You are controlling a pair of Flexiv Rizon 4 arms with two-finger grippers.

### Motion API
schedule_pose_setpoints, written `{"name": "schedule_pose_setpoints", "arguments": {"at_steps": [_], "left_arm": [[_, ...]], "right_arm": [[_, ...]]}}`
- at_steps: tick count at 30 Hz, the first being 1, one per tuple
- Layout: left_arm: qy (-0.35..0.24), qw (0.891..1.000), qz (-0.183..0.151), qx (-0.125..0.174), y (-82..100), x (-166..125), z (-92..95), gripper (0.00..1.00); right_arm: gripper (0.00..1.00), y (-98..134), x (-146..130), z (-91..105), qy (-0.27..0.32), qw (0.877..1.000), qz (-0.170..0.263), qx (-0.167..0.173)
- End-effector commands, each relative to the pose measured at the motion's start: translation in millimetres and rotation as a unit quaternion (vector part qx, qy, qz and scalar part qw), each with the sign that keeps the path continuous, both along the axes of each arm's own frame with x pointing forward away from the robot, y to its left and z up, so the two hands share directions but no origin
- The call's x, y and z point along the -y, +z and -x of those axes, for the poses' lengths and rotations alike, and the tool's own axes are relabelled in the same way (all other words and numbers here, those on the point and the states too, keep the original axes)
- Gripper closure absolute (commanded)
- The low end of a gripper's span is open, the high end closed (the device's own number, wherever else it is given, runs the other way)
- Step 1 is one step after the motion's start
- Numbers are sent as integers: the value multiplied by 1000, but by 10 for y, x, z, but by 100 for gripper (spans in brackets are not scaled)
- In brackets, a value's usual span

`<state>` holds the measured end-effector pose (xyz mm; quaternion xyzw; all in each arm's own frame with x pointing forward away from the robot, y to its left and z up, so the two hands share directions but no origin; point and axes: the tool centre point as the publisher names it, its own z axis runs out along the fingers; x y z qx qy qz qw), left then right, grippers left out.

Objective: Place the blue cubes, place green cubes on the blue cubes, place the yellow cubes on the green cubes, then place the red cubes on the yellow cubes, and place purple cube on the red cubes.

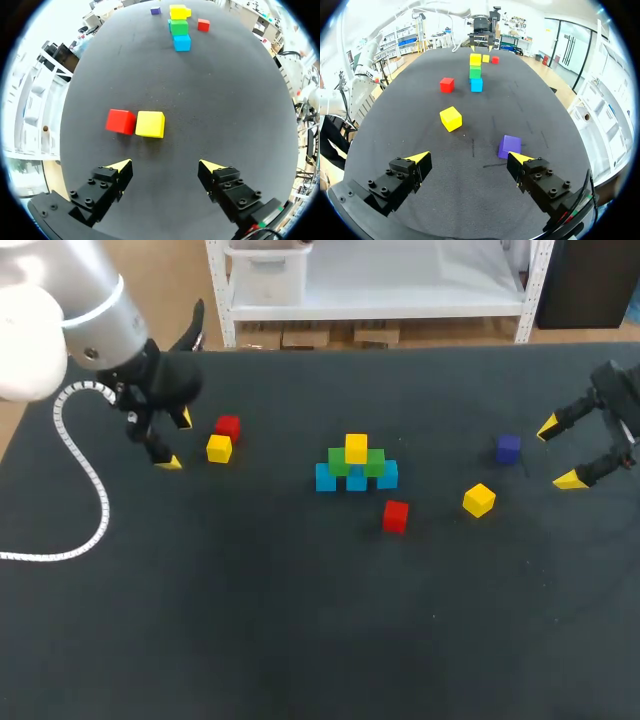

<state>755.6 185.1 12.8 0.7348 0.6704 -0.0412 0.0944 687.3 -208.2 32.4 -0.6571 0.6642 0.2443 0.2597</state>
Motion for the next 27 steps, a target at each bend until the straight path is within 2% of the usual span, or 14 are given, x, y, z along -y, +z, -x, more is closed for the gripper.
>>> {"name": "schedule_pose_setpoints", "arguments": {"at_steps": [1,4,15,18,22,27], "left_arm": [[-5,1000,-7,-7,-82,61,-76,13],[-8,1000,-9,-9,-126,95,-96,6],[-20,1000,-11,-5,-134,255,-159,6],[-22,1000,-9,-6,-138,298,-143,7],[-23,1000,-10,-8,-151,339,-111,4],[-23,1000,-8,-9,-154,373,-89,6]], "right_arm": [[0,-4,-1,-5,0,1000,-1,0],[0,-4,-1,-5,0,1000,-1,0],[0,-4,-1,-5,0,1000,-1,0],[0,-4,-1,-5,0,1000,-1,0],[0,-4,-1,-5,0,1000,-1,0],[0,-4,-1,-5,0,1000,-1,0]]}}
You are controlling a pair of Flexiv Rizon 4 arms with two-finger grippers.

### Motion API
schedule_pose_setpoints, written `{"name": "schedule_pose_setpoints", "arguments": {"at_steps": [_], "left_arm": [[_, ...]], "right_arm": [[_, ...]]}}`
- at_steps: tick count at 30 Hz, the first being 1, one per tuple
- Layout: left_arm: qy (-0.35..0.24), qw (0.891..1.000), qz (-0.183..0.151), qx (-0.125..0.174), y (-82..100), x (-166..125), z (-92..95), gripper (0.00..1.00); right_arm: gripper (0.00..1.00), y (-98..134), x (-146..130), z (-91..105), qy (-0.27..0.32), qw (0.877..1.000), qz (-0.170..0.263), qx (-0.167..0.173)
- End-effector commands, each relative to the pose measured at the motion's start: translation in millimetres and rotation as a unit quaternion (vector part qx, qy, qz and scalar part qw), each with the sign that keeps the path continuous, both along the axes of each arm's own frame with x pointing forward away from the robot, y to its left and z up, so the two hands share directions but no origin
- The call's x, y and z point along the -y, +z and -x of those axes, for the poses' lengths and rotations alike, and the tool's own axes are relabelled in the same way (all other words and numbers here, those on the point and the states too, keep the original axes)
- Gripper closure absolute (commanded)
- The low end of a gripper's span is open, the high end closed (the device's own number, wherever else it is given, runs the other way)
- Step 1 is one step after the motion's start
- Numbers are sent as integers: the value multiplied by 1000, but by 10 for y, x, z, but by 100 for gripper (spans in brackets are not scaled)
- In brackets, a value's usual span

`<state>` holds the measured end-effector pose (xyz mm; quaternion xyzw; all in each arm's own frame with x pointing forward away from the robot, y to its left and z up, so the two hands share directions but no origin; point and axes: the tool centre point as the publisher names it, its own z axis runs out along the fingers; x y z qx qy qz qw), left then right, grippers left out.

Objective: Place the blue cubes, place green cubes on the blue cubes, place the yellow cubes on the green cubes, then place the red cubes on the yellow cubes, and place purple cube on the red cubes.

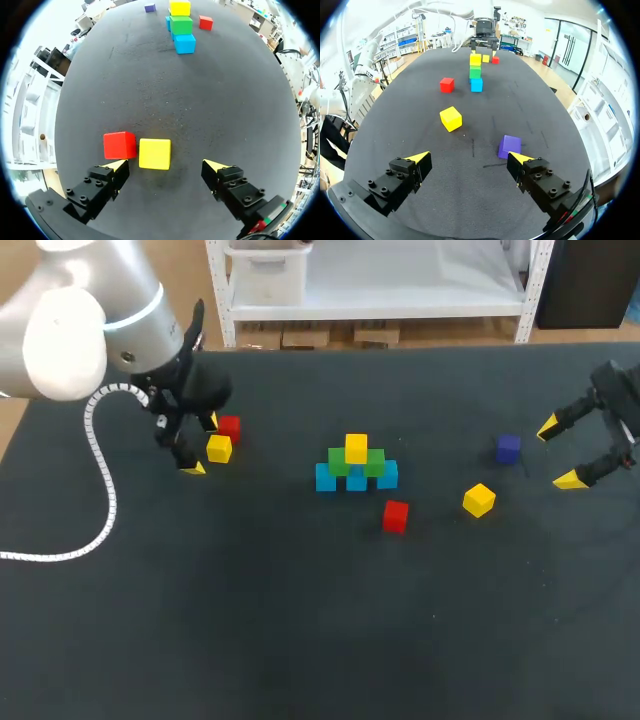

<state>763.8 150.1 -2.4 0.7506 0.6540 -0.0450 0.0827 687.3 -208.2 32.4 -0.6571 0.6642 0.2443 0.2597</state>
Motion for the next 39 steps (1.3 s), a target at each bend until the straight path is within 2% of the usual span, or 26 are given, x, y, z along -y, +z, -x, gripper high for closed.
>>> {"name": "schedule_pose_setpoints", "arguments": {"at_steps": [1,9,16,22,25,27,34,39], "left_arm": [[0,1000,-1,-1,-2,27,-4,6],[-1,1000,2,0,13,91,16,14],[-8,1000,7,-1,6,166,30,15],[-13,1000,7,3,15,188,-4,19],[-14,1000,7,6,22,178,-24,32],[-14,1000,6,6,27,168,-36,45],[-15,1000,5,5,17,144,-44,52],[-14,1000,5,4,14,140,-43,68]], "right_arm": [[0,-4,-1,-5,0,1000,-1,0],[0,-4,-1,-5,0,1000,-1,0],[0,-4,-1,-5,0,1000,-1,0],[0,-4,-1,-5,0,1000,-1,0],[0,-4,-1,-5,0,1000,-1,0],[0,-4,-1,-5,0,1000,-1,0],[0,-4,-1,-5,0,1000,-1,0],[0,-4,-1,-5,0,1000,-1,0]]}}
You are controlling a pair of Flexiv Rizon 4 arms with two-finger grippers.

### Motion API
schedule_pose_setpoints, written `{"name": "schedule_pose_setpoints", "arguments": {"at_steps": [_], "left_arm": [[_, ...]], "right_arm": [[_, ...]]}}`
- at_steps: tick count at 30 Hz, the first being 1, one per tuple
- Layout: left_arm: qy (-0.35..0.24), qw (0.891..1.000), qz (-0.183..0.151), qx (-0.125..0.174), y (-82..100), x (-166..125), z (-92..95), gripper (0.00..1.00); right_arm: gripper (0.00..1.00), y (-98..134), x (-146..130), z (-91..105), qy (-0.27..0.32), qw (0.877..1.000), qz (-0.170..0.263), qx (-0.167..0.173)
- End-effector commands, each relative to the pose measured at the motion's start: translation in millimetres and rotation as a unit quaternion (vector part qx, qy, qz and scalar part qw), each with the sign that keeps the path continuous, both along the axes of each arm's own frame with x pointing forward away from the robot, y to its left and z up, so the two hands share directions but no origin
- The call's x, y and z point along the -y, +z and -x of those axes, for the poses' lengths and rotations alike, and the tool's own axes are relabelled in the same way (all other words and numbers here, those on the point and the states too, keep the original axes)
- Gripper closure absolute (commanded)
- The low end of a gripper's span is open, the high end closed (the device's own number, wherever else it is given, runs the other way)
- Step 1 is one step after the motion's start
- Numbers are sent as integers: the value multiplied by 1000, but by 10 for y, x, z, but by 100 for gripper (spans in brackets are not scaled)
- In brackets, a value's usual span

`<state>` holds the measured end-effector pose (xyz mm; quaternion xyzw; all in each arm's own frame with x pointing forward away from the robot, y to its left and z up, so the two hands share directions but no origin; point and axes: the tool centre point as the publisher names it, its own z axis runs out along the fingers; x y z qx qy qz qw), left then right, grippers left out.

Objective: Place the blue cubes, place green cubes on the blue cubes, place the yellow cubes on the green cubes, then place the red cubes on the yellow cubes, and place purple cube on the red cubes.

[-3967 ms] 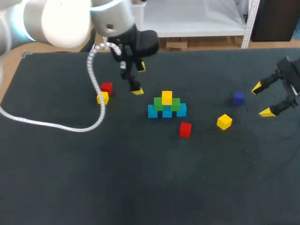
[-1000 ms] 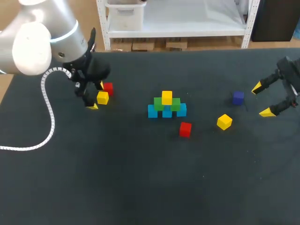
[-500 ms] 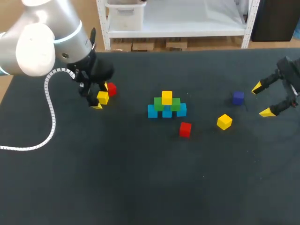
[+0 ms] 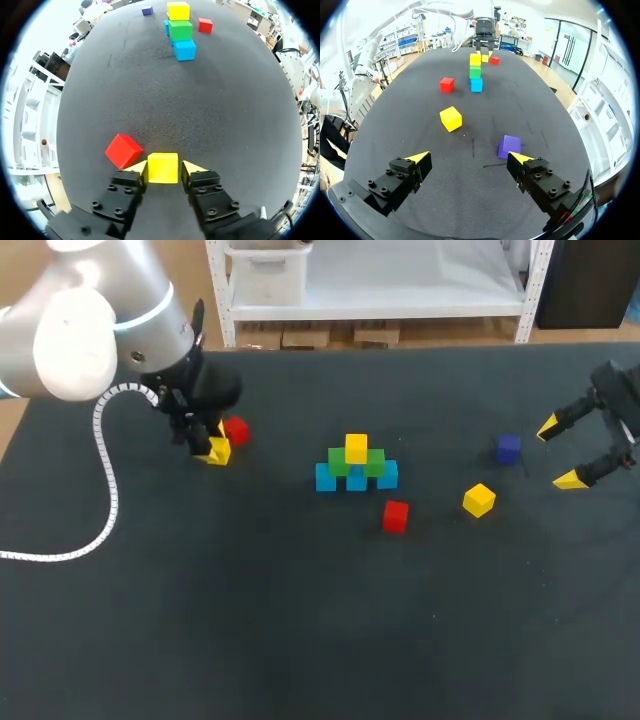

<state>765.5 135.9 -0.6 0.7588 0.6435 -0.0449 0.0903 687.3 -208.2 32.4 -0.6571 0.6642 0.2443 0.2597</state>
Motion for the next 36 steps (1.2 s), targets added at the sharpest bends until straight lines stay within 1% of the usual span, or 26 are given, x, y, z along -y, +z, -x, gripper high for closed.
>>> {"name": "schedule_pose_setpoints", "arguments": {"at_steps": [1,2,3,4,5,13,16,21,23,30,36], "left_arm": [[0,1000,0,-2,2,-7,-25,73],[2,1000,1,-2,16,-13,-24,80],[5,1000,2,0,41,-18,-21,84],[7,1000,3,1,64,-24,-18,90],[10,1000,4,2,89,-29,-12,100],[40,999,15,11,414,-61,111,100],[50,999,10,11,556,-43,188,100],[58,998,9,13,791,74,326,100],[62,998,15,12,858,150,374,100],[64,998,15,11,956,431,456,100],[80,997,12,12,978,607,413,100]], "right_arm": [[0,-4,-1,-5,0,1000,-1,0],[0,-4,-1,-5,0,1000,-1,0],[0,-4,-1,-5,0,1000,-1,0],[0,-4,-1,-5,0,1000,-1,0],[0,-4,-1,-5,0,1000,-1,0],[0,-4,-1,-5,0,1000,-1,0],[0,-4,-1,-5,0,1000,-1,0],[0,-4,-1,-5,0,1000,-1,0],[0,-4,-1,-5,0,1000,-1,0],[0,-4,-1,-5,0,1000,-1,0],[0,-4,-1,-5,0,1000,-1,0]]}}
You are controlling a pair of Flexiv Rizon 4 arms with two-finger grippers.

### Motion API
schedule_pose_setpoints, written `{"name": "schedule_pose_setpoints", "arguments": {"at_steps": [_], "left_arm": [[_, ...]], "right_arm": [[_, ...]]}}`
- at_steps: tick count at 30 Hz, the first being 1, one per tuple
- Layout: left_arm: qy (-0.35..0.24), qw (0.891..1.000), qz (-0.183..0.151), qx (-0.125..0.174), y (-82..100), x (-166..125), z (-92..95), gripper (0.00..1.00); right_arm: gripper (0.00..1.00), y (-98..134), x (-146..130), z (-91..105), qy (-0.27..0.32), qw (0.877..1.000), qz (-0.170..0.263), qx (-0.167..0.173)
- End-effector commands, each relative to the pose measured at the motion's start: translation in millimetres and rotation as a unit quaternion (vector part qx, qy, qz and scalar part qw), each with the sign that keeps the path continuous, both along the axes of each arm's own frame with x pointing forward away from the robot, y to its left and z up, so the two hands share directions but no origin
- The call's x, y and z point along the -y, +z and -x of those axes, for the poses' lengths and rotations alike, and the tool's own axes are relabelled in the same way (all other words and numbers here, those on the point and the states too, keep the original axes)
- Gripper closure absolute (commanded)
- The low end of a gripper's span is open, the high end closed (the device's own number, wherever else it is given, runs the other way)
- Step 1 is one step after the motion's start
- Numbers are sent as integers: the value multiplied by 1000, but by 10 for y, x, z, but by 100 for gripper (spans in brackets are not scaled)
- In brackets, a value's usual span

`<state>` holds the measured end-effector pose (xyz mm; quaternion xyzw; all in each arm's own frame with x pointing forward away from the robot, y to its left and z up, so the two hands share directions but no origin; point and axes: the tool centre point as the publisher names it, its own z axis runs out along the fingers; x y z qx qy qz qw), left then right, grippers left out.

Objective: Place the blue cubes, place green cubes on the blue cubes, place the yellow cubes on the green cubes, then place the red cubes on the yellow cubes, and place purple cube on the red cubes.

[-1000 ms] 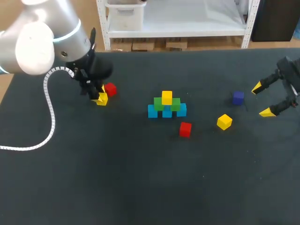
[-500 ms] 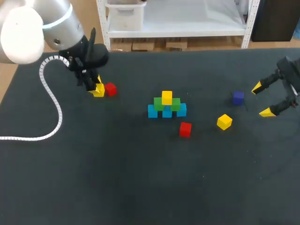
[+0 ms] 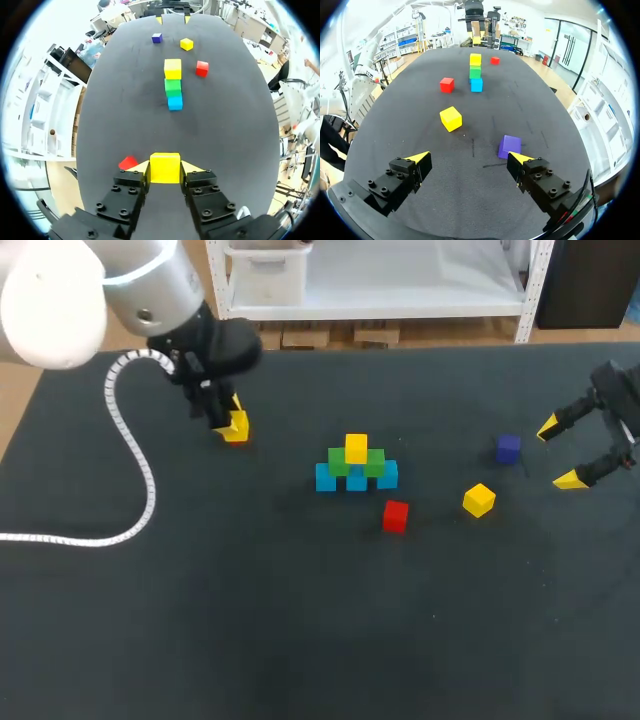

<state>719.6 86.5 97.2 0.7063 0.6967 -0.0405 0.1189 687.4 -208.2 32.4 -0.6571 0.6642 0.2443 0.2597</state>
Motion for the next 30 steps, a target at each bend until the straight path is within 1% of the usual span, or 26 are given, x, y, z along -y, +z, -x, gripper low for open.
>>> {"name": "schedule_pose_setpoints", "arguments": {"at_steps": [1,5,8,17,24,30], "left_arm": [[5,1000,-10,-4,-2,142,-51,100],[5,1000,-14,-13,-21,285,-52,100],[5,1000,-10,-23,-37,402,-41,100],[-9,1000,-9,-25,-64,731,-22,100],[-11,1000,-6,-23,-77,891,-20,100],[-14,1000,-9,-20,-97,1001,14,100]], "right_arm": [[0,-4,-1,-5,0,1000,-1,0],[0,-4,-1,-5,0,1000,-1,0],[0,-4,-1,-5,0,1000,-1,0],[0,-4,-1,-5,0,1000,-1,0],[0,-4,-1,-5,0,1000,-1,0],[0,-4,-1,-5,0,1000,-1,0]]}}
